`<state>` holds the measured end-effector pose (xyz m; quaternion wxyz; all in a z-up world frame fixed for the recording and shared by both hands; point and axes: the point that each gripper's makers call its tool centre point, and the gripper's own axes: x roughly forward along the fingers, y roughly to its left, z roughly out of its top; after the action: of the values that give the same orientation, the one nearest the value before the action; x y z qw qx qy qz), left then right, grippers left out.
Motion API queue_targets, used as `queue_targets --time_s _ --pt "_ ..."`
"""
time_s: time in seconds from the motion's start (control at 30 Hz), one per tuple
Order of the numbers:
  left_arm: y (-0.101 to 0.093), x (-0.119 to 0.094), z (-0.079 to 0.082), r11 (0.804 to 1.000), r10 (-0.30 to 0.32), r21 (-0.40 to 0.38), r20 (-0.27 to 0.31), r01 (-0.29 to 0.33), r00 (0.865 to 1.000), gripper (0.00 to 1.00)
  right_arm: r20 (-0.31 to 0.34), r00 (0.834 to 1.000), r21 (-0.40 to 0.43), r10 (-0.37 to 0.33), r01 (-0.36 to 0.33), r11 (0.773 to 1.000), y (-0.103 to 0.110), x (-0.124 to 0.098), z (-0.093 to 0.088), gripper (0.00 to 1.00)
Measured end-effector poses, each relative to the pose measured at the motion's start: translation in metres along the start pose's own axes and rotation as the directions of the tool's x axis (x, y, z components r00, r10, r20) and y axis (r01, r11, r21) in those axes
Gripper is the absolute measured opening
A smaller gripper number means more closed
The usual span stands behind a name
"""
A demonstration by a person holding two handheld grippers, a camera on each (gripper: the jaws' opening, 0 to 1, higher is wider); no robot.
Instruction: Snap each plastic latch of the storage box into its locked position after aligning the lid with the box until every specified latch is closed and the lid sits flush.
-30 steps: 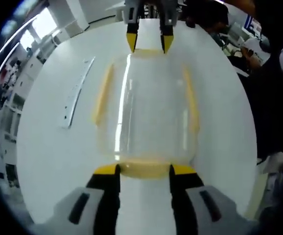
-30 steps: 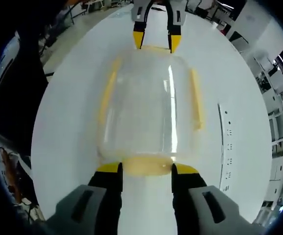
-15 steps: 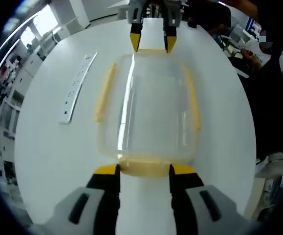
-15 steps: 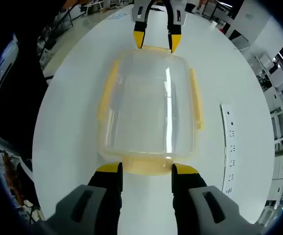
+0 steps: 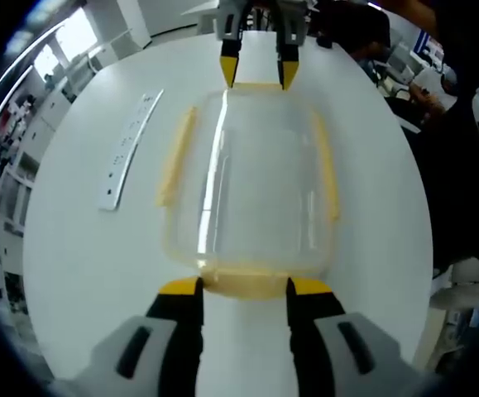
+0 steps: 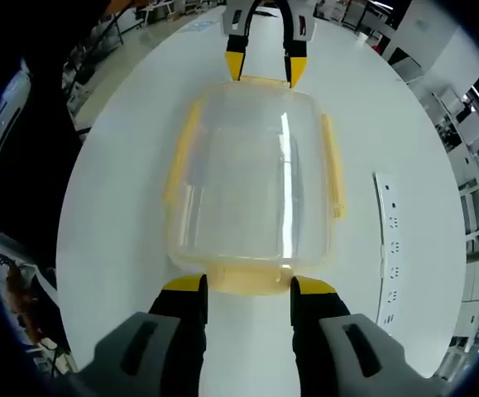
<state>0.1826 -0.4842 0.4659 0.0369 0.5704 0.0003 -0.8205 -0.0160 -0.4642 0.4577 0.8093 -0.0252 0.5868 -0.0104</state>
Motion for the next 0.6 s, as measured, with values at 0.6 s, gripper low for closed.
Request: queue_targets --time_s 0.6 --pt "-0.0023 0.0044 0.0023 1.0 -0.012 -0.011 0.01 0.012 1.0 0.39 -0.006 1.0 -0.001 0.001 -0.001 1.0 0.0018 0.0004 -0.0046 0.39"
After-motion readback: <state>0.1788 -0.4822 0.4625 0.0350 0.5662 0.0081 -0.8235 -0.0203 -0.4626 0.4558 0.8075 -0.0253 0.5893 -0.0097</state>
